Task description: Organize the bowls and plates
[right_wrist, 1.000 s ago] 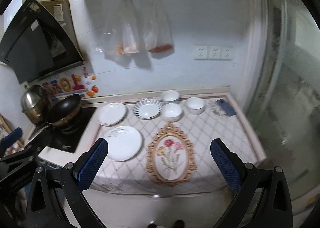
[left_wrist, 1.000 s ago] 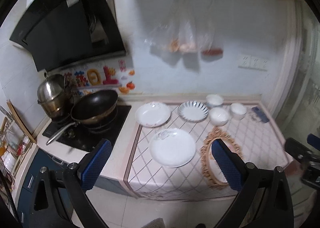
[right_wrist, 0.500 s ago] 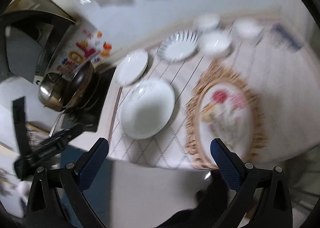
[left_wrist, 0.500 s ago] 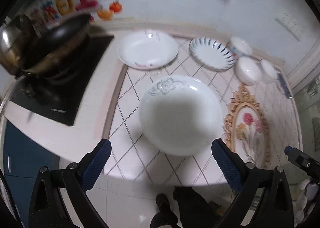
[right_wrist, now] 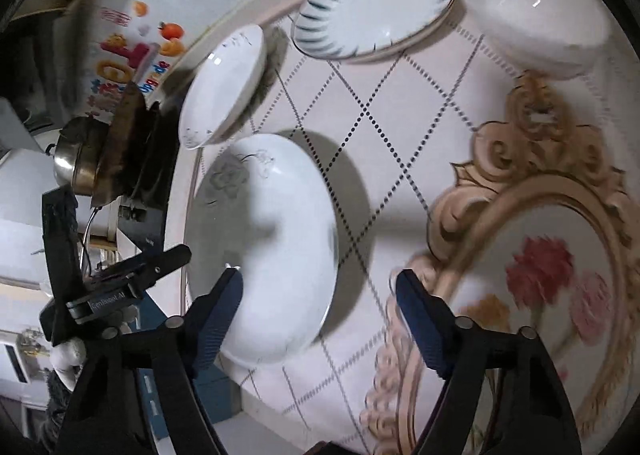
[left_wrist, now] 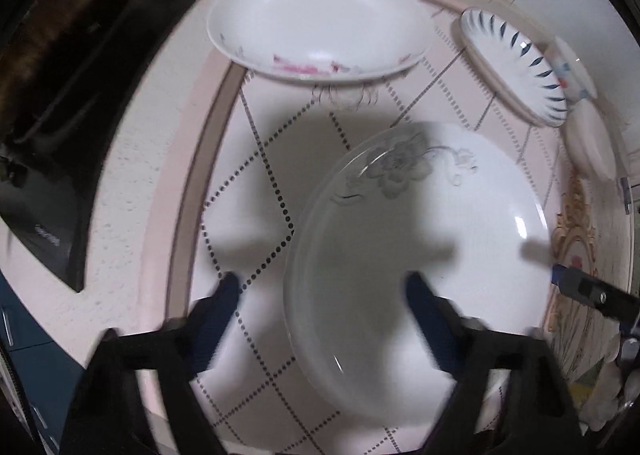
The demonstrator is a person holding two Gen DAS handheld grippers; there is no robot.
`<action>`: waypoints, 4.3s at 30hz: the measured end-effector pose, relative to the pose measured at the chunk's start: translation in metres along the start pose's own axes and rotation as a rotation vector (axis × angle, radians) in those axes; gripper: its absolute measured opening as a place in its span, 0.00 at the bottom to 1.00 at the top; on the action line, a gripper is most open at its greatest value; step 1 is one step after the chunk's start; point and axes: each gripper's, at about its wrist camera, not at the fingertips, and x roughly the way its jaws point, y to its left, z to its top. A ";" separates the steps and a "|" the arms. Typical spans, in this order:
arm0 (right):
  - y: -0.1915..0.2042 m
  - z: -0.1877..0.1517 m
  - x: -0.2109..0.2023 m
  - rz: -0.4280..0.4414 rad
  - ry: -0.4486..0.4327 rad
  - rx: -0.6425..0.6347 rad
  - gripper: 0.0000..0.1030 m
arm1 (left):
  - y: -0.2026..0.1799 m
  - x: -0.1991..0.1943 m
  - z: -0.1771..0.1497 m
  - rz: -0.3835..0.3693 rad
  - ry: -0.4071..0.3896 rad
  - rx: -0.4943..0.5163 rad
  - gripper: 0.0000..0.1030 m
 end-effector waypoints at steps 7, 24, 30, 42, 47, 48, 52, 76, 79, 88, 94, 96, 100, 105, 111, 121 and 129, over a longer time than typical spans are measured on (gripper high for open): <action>-0.008 0.025 0.040 0.077 0.070 0.025 0.26 | 0.007 0.010 0.001 -0.049 0.022 -0.036 0.41; -0.024 0.023 0.007 0.049 0.065 0.033 0.20 | -0.027 -0.016 -0.002 -0.088 -0.017 0.003 0.41; -0.045 0.019 -0.029 0.042 0.017 0.063 0.20 | -0.063 -0.023 -0.008 -0.114 -0.030 0.054 0.41; -0.121 -0.004 -0.082 -0.007 -0.040 0.168 0.21 | -0.141 -0.004 -0.010 -0.160 -0.006 0.159 0.41; -0.141 -0.008 -0.090 -0.011 -0.060 0.201 0.21 | -0.158 0.008 -0.008 -0.143 0.009 0.185 0.41; -0.145 -0.008 -0.092 -0.010 -0.063 0.204 0.21 | -0.163 0.012 -0.004 -0.138 0.013 0.188 0.41; -0.153 -0.009 -0.093 -0.005 -0.067 0.211 0.21 | -0.169 0.019 -0.003 -0.120 0.019 0.196 0.41; -0.152 -0.016 -0.089 -0.043 -0.069 0.267 0.23 | -0.192 0.020 -0.009 -0.093 -0.002 0.262 0.41; -0.150 -0.018 -0.099 -0.056 -0.080 0.294 0.23 | -0.181 0.002 -0.002 -0.103 -0.040 0.262 0.41; -0.057 0.018 -0.122 -0.149 -0.139 0.193 0.42 | -0.094 -0.072 0.051 -0.117 -0.220 0.143 0.49; 0.037 0.100 -0.059 0.010 -0.104 0.100 0.51 | 0.001 -0.056 0.094 -0.061 -0.211 -0.045 0.49; 0.065 0.136 -0.026 0.022 -0.088 0.053 0.51 | 0.032 -0.046 0.105 -0.035 -0.208 -0.107 0.49; 0.093 0.197 0.029 0.002 -0.040 0.016 0.51 | 0.069 -0.032 0.128 0.014 -0.204 -0.162 0.49; 0.111 0.256 0.080 -0.074 -0.023 -0.028 0.49 | 0.087 -0.005 0.159 0.034 -0.170 -0.167 0.49; 0.104 0.278 0.115 -0.131 0.044 -0.062 0.14 | 0.089 0.007 0.166 -0.006 -0.163 -0.165 0.29; 0.099 0.271 0.117 -0.124 0.052 -0.069 0.13 | 0.093 -0.002 0.157 -0.020 -0.183 -0.161 0.29; 0.101 0.259 0.096 -0.111 0.051 -0.076 0.13 | 0.082 -0.027 0.151 -0.026 -0.209 -0.114 0.29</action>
